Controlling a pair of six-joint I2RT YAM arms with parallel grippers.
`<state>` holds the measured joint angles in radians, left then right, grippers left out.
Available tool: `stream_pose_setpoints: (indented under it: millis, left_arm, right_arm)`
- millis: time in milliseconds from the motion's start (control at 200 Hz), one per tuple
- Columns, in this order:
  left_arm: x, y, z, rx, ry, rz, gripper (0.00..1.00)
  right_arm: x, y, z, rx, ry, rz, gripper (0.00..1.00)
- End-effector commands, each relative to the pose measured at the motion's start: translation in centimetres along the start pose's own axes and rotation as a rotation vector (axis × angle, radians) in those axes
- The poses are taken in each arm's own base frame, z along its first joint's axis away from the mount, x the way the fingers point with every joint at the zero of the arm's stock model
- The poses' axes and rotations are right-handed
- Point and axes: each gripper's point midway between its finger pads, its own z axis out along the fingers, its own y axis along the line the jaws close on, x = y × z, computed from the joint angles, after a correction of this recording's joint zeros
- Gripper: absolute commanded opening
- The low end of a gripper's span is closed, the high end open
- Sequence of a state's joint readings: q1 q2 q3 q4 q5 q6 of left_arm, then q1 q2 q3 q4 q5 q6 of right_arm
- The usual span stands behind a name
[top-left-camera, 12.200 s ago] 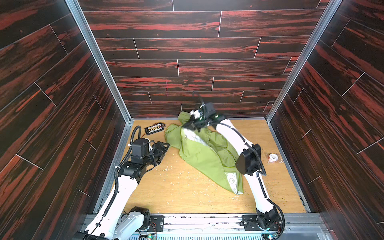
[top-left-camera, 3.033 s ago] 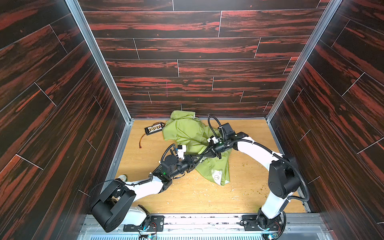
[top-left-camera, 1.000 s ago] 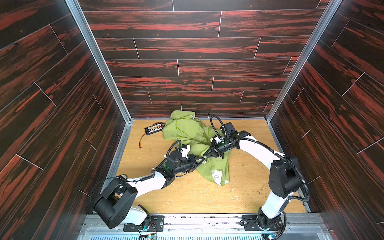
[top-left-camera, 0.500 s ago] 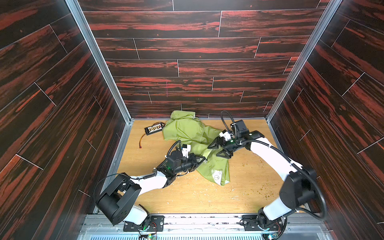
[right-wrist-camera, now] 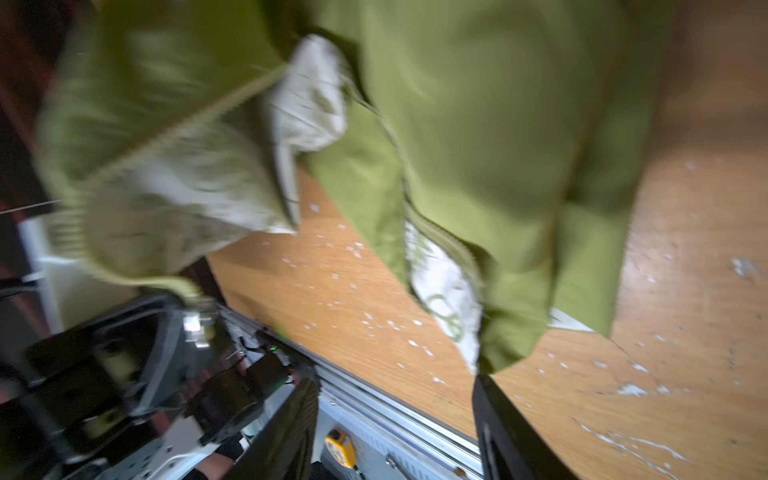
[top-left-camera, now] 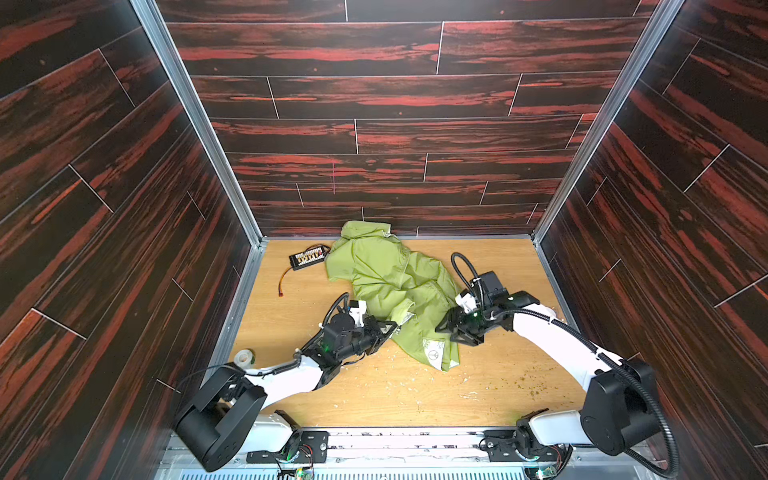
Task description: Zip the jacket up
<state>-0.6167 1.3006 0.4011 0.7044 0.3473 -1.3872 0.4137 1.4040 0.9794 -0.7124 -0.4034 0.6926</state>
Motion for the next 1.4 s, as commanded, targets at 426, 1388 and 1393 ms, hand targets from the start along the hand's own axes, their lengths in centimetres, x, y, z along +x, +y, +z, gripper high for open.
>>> stream_pose_setpoints:
  millis: [426,1388,1393]
  left_arm:
    - [-1.4,2.2,-6.7,-0.122,-0.191,-0.004,0.0]
    - [-2.1,3.0,-7.7,-0.132,-0.198,-0.043,0.0]
    - [-2.1,3.0,-7.7,-0.132,-0.197,-0.043,0.0]
  right_arm:
    - [0.2,-1.4,2.7,-0.008,0.031,0.085,0.48]
    - [-7.8,3.0,-7.2,0.059,-0.294,-0.067,0.0]
    - [-7.9,3.0,-7.3,0.058,-0.296,-0.07,0.0]
